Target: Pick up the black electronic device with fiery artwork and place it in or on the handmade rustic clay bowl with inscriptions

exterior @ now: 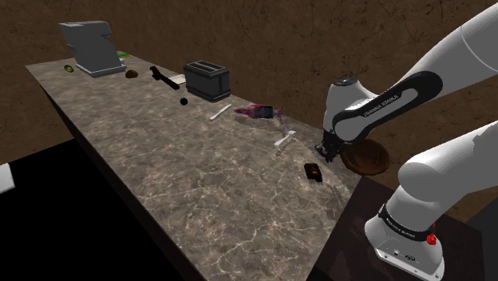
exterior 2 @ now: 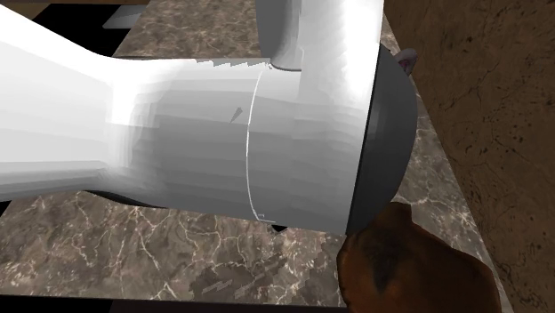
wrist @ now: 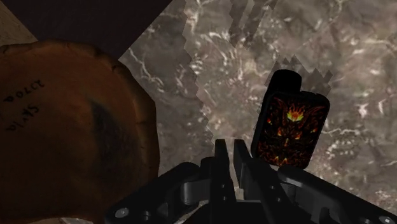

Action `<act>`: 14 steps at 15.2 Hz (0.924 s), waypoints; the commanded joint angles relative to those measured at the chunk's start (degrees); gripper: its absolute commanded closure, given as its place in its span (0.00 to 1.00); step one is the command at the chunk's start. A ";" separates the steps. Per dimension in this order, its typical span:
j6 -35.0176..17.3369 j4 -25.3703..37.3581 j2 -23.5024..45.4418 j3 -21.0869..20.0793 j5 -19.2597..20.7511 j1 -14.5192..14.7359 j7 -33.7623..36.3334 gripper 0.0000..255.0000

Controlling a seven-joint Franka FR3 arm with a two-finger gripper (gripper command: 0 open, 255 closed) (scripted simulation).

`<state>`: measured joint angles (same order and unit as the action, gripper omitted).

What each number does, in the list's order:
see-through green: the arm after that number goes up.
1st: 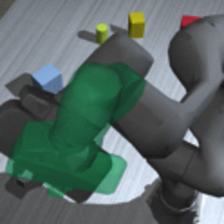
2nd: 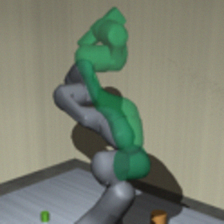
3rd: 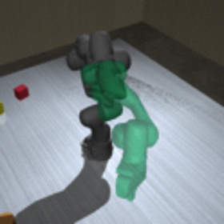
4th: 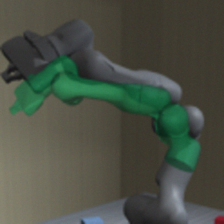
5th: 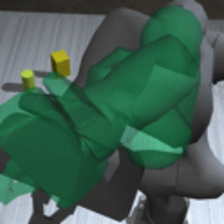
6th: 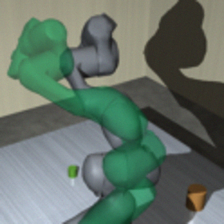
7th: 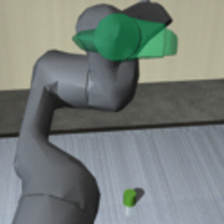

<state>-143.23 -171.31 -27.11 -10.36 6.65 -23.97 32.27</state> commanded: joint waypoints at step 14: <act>-16.01 -2.59 8.29 1.02 -11.55 7.70 4.65 0.00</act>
<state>-157.48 -173.75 -20.08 -9.33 -4.32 -16.61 36.64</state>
